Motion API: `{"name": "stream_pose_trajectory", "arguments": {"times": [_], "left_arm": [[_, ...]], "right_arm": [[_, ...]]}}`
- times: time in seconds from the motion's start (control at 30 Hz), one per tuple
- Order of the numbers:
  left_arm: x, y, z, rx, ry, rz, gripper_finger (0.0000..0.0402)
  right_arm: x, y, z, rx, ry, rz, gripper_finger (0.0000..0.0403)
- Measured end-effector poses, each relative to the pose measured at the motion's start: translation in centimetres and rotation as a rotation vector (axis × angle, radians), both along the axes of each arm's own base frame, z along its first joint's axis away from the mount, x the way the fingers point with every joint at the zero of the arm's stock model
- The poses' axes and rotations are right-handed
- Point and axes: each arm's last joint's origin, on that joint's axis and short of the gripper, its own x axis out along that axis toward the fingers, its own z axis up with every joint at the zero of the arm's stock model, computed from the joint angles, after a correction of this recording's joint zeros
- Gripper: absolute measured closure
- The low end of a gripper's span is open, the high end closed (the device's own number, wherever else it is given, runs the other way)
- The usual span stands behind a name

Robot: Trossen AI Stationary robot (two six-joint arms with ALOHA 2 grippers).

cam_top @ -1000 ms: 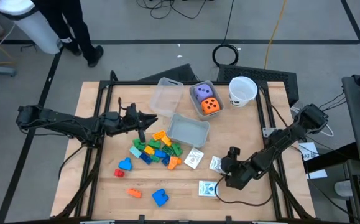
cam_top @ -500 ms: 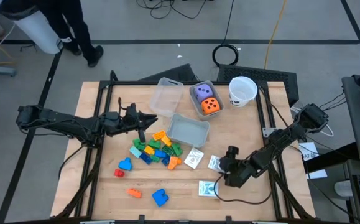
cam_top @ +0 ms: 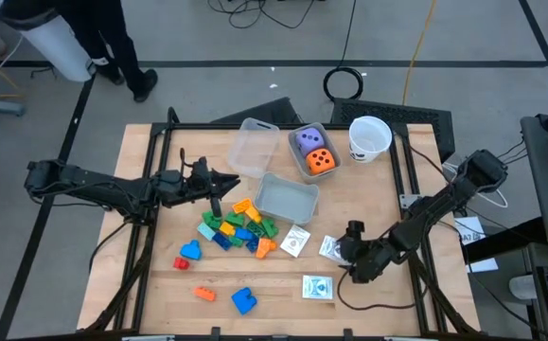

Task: Pick & Place Toys
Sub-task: Put the black playing card box into the transparent bin

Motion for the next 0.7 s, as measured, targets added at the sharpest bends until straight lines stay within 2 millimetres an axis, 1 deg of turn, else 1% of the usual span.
{"name": "stream_pose_trajectory", "arguments": {"times": [0.07, 0.23, 0.43, 0.6, 0.7], "left_arm": [[0.0, 0.0, 0.0, 0.0, 0.0, 0.0, 0.033], [0.0, 0.0, 0.0, -0.016, -0.005, 0.001, 0.033], [0.0, 0.0, 0.0, -0.021, -0.007, 0.001, 0.033], [0.0, 0.0, 0.0, -0.021, -0.007, 0.001, 0.033], [0.0, 0.0, 0.0, -0.021, -0.007, 0.002, 0.033]], "right_arm": [[0.0, 0.0, -0.1, 0.008, -0.001, -0.029, 0.0061], [0.3, -0.2, -1.3, -0.011, 0.056, -0.074, 0.007], [1.1, -0.6, -2.5, -0.024, 0.102, -0.098, 0.0068], [1.4, -1.0, -3.3, -0.055, 0.149, -0.087, 0.0067], [1.6, -1.3, -3.2, -0.064, 0.155, -0.062, 0.0068]]}}
